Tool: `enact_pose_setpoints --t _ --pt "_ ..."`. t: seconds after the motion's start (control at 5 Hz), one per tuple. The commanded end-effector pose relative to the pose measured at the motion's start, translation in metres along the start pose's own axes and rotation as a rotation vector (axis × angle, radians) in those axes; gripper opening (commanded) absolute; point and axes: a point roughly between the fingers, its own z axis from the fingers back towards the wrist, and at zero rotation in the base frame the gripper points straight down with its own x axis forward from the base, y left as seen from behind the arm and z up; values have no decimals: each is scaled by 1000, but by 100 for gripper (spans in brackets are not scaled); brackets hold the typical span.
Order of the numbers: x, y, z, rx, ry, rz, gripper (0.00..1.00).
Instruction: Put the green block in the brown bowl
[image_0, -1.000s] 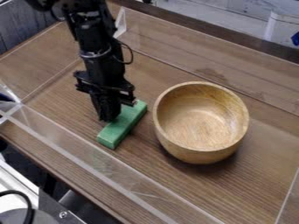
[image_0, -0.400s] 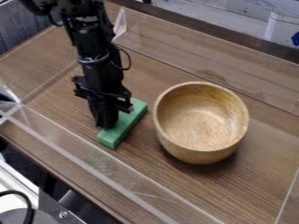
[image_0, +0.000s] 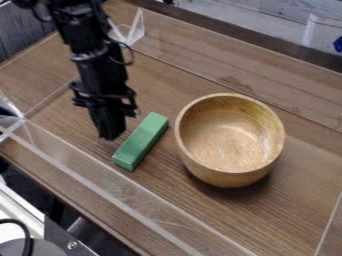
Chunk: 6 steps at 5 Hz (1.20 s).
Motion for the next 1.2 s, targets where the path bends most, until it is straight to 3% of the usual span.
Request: enact_pose_setpoints --t 0.0,0.2,0.4,0.6,1.0 --pt "10 -3 17 138 -61 -23 0" --pt "11 -7 17 210 -60 -35 100" --pt "11 -2 17 260 -56 -29 100" --pt "10 0 19 278 -55 -23 100" --pt "2 -9 -1 325 -72 8 100"
